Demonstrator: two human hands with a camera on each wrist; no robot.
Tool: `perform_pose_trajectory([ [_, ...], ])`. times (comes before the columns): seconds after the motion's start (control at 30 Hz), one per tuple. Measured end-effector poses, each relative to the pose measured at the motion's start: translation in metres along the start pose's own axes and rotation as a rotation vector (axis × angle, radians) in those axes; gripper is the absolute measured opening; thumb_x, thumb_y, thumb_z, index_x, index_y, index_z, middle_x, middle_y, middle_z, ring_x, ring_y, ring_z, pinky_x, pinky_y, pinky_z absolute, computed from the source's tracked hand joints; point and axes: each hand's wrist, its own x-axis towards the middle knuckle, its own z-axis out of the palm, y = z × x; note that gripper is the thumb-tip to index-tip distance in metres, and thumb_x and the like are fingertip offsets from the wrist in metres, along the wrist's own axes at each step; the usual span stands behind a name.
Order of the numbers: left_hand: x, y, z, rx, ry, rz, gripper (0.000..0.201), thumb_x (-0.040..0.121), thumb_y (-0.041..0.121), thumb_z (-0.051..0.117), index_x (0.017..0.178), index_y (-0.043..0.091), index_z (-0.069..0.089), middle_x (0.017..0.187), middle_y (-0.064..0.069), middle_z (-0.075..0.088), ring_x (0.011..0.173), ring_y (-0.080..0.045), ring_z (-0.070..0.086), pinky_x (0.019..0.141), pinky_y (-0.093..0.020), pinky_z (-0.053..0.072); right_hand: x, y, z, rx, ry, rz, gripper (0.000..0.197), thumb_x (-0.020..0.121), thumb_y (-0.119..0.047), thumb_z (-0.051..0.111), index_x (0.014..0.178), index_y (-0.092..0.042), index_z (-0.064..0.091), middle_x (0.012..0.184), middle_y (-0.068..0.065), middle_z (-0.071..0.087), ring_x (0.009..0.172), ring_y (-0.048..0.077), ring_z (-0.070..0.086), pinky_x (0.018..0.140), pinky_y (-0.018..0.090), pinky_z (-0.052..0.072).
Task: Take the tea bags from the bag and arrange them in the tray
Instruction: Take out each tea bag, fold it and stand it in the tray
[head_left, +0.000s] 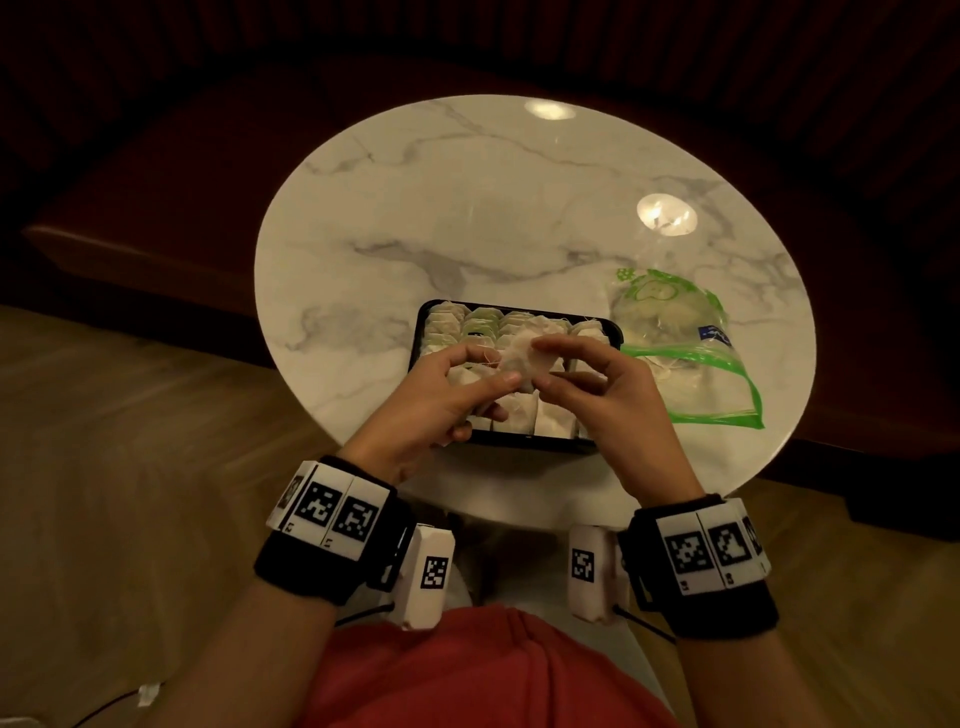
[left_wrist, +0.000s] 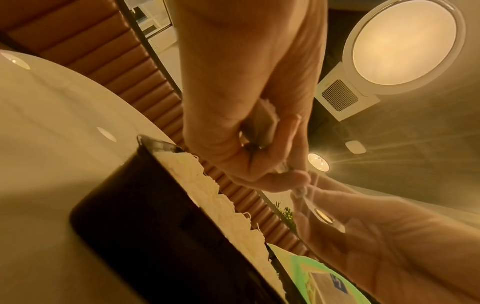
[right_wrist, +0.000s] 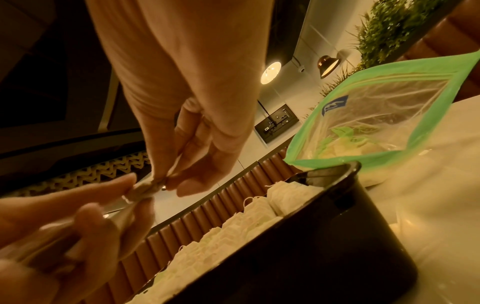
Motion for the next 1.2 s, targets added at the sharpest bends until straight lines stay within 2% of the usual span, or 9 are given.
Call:
perform_pose_trajectory([
  [0.07,0.002,-0.002,-0.006,0.013,0.045,0.004,0.018,0.083,0.02,0.075,0.098,0.02,0.065,0.079,-0.001,0.069,0.061,-0.007,0.062,0.039,-0.017,0.027,0.001,0.003,-0.004,-0.013,0.002,0.008,0.029,0.085,0.003,0.068,0.108,-0.014,0.07,0.106,-0.009,0.071,0.1,0.016,0.069,0.087,0.026,0.054],
  [0.23,0.007,0.002,-0.026,-0.081,0.216,-0.023,0.003,0.091,0.013,0.066,0.094,0.014,0.065,0.079,-0.002,0.066,0.055,-0.007,0.056,0.036,-0.014,0.029,0.008,0.021,-0.018,-0.218,0.004,0.058,0.035,0.087,0.002,0.065,0.106,-0.027,0.069,0.103,-0.005,0.072,0.087,0.028,0.068,0.07,0.027,0.051],
  [0.43,0.013,0.003,-0.047,-0.166,0.306,-0.027,0.006,0.094,0.014,0.061,0.094,0.011,0.066,0.083,-0.005,0.064,0.052,-0.005,0.055,0.034,-0.013,0.028,0.012,0.027,-0.01,-0.406,-0.139,0.095,0.035,0.085,-0.002,0.068,0.102,-0.032,0.069,0.109,-0.017,0.067,0.082,0.0,0.065,0.068,0.009,0.045],
  [0.5,0.011,0.006,-0.049,-0.154,0.292,-0.025,0.007,0.094,0.014,0.061,0.097,0.009,0.066,0.084,-0.005,0.065,0.055,-0.005,0.054,0.034,-0.012,0.029,0.012,0.028,-0.007,-0.423,-0.163,0.105,0.035,0.085,0.0,0.068,0.103,-0.03,0.069,0.109,-0.018,0.065,0.084,0.001,0.065,0.068,0.007,0.045],
  [0.7,0.0,0.025,-0.061,-0.1,0.283,0.09,0.008,0.093,0.014,0.062,0.099,0.013,0.067,0.08,0.004,0.067,0.056,-0.005,0.054,0.037,-0.013,0.031,0.011,0.032,-0.005,-0.418,-0.168,0.156,0.035,0.085,0.003,0.066,0.109,-0.023,0.068,0.115,-0.014,0.063,0.084,0.008,0.068,0.069,0.012,0.051],
  [0.87,-0.009,0.04,-0.072,-0.053,0.337,0.182,0.011,0.092,0.016,0.063,0.102,0.012,0.067,0.078,0.005,0.067,0.056,-0.003,0.053,0.038,-0.013,0.031,0.009,0.026,-0.006,-0.401,-0.144,0.136,0.035,0.086,-0.004,0.069,0.107,-0.031,0.067,0.116,-0.017,0.063,0.085,0.002,0.066,0.068,0.011,0.049],
  [0.93,-0.012,0.041,-0.078,-0.028,0.361,0.197,0.009,0.092,0.017,0.064,0.1,0.014,0.068,0.082,0.004,0.067,0.057,-0.003,0.053,0.038,-0.013,0.032,0.009,0.02,-0.009,-0.336,-0.105,0.115,0.035,0.086,-0.004,0.069,0.107,-0.032,0.067,0.114,-0.016,0.066,0.085,0.001,0.066,0.068,0.011,0.048],
  [1.03,-0.017,0.038,-0.087,-0.003,0.401,0.195,0.007,0.092,0.018,0.064,0.097,0.017,0.069,0.086,0.002,0.067,0.059,-0.004,0.054,0.039,-0.014,0.033,0.008,0.004,-0.014,-0.2,-0.031,0.078,0.036,0.085,0.002,0.067,0.108,-0.025,0.069,0.113,-0.006,0.069,0.088,0.013,0.069,0.075,0.018,0.052],
  [1.2,-0.022,0.037,-0.093,-0.005,0.418,0.172,0.014,0.093,0.014,0.062,0.104,0.018,0.069,0.088,0.0,0.066,0.059,-0.005,0.053,0.039,-0.014,0.032,0.005,-0.012,-0.02,-0.174,-0.029,0.043,0.035,0.086,0.003,0.066,0.111,-0.021,0.069,0.11,-0.009,0.069,0.084,0.007,0.069,0.079,0.019,0.052],
])
